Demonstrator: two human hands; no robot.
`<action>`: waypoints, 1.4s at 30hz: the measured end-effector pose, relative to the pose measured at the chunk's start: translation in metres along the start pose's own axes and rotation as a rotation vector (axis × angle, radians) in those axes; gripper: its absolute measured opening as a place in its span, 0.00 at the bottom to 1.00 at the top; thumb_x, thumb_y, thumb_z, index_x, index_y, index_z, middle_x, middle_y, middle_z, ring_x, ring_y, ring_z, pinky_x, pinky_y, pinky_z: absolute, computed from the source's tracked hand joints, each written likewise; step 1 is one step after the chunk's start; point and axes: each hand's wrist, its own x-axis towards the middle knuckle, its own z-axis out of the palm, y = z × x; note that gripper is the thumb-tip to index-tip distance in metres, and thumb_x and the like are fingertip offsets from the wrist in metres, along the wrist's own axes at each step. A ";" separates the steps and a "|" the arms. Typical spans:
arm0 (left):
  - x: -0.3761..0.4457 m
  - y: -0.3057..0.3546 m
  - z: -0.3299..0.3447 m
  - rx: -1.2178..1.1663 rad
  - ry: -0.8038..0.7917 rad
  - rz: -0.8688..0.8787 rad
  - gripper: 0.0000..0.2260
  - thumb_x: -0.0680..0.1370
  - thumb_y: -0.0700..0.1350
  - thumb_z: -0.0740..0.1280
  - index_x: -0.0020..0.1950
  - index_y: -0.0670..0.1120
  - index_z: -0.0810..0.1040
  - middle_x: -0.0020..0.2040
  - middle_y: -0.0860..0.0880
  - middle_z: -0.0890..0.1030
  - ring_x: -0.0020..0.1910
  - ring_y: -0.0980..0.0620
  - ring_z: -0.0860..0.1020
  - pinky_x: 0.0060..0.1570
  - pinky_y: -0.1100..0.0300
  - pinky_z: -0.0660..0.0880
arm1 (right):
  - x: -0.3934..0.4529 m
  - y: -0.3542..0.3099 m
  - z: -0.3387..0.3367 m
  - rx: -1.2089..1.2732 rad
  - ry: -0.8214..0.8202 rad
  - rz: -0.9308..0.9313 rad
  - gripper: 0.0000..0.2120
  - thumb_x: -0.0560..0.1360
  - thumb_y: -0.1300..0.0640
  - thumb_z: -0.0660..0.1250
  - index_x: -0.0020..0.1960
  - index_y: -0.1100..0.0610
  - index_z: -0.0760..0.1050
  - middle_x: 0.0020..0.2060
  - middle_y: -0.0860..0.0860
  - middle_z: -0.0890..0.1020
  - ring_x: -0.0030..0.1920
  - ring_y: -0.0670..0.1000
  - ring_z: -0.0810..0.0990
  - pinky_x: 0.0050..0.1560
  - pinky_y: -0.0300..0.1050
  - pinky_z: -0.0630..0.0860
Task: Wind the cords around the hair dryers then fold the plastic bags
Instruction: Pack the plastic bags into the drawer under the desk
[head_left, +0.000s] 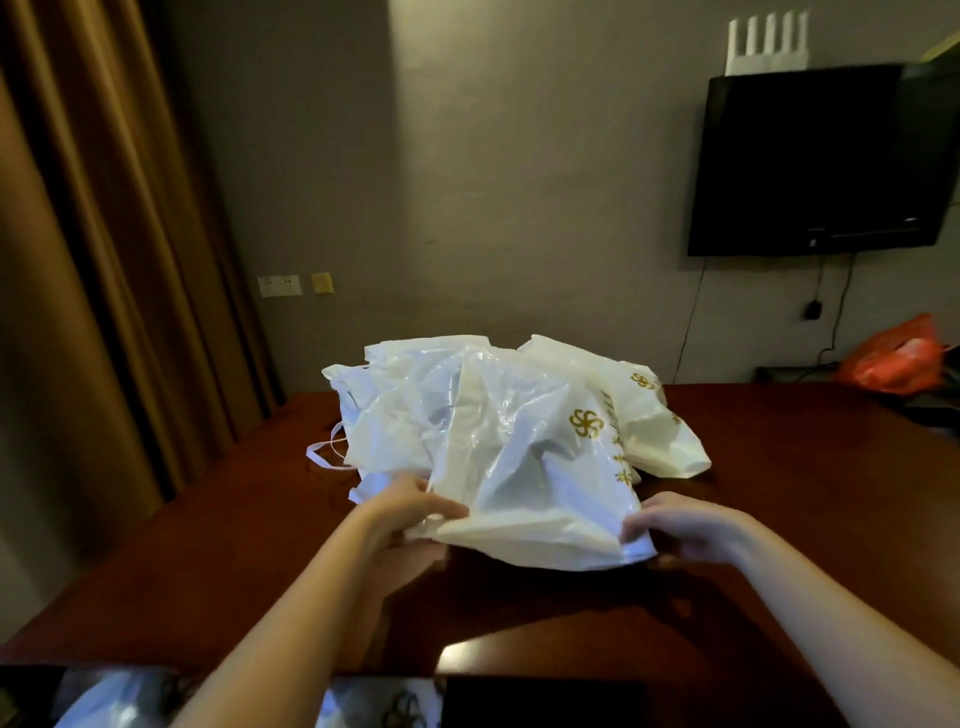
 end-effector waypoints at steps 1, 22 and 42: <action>-0.009 -0.005 0.001 0.005 -0.033 -0.002 0.17 0.70 0.45 0.78 0.53 0.38 0.81 0.46 0.42 0.82 0.42 0.46 0.80 0.44 0.54 0.79 | -0.008 0.008 0.000 -0.003 -0.041 0.013 0.09 0.68 0.65 0.72 0.46 0.60 0.75 0.44 0.54 0.75 0.43 0.52 0.75 0.28 0.40 0.74; -0.047 -0.010 0.043 -0.220 -0.013 0.056 0.51 0.63 0.67 0.76 0.76 0.40 0.64 0.72 0.42 0.71 0.68 0.42 0.73 0.63 0.54 0.70 | -0.031 0.014 0.030 0.461 0.076 -0.127 0.36 0.60 0.43 0.77 0.63 0.57 0.74 0.54 0.56 0.82 0.55 0.56 0.80 0.53 0.51 0.77; -0.053 -0.034 0.047 -0.331 0.062 0.080 0.12 0.75 0.44 0.74 0.54 0.40 0.80 0.42 0.48 0.83 0.37 0.54 0.82 0.31 0.67 0.76 | 0.013 0.011 0.095 0.690 -0.112 -0.221 0.30 0.60 0.56 0.80 0.58 0.66 0.77 0.43 0.59 0.84 0.37 0.55 0.84 0.38 0.47 0.81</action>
